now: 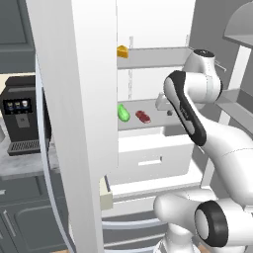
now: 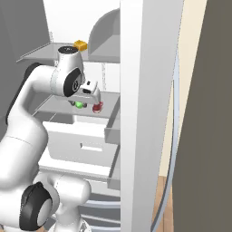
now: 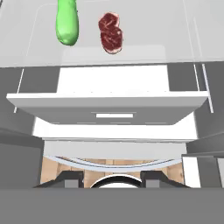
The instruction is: Take the cheese, steak, and corn from the fridge and place them on the plate on the dining counter to create an appetizer plate.
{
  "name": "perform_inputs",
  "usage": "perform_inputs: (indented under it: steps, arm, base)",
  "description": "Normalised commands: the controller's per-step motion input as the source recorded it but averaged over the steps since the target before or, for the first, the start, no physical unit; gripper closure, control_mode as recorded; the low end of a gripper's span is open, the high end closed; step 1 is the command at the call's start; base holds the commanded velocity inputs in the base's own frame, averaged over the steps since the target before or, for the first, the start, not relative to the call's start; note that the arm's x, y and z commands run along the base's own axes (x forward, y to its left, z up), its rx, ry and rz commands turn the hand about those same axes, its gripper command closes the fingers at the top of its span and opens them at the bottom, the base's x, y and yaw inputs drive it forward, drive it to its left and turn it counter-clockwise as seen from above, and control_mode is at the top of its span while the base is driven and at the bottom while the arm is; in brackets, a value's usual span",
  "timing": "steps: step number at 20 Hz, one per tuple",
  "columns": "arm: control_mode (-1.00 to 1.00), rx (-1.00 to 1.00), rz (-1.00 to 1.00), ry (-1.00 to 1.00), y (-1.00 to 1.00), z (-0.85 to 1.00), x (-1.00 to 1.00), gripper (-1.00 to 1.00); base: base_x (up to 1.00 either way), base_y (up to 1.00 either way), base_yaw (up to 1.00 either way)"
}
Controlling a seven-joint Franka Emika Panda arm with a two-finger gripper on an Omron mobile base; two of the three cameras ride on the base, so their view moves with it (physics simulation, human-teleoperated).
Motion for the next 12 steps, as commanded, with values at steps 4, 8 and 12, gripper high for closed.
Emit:
perform_inputs:
  steps: [4, 8, 12]
  arm:
    - [-1.00, 0.00, 0.00, 0.00, 0.13, -0.01, 0.00, -1.00]
    - [-1.00, 0.00, 0.00, 0.00, 0.29, -0.29, 0.00, -1.00]
    - [-1.00, 0.00, 0.00, 0.00, 0.18, -0.54, 0.00, -1.00]
  base:
    - [0.00, 0.00, 0.00]
    - [0.00, 0.00, 0.00]
    - [0.00, 0.00, 0.00]
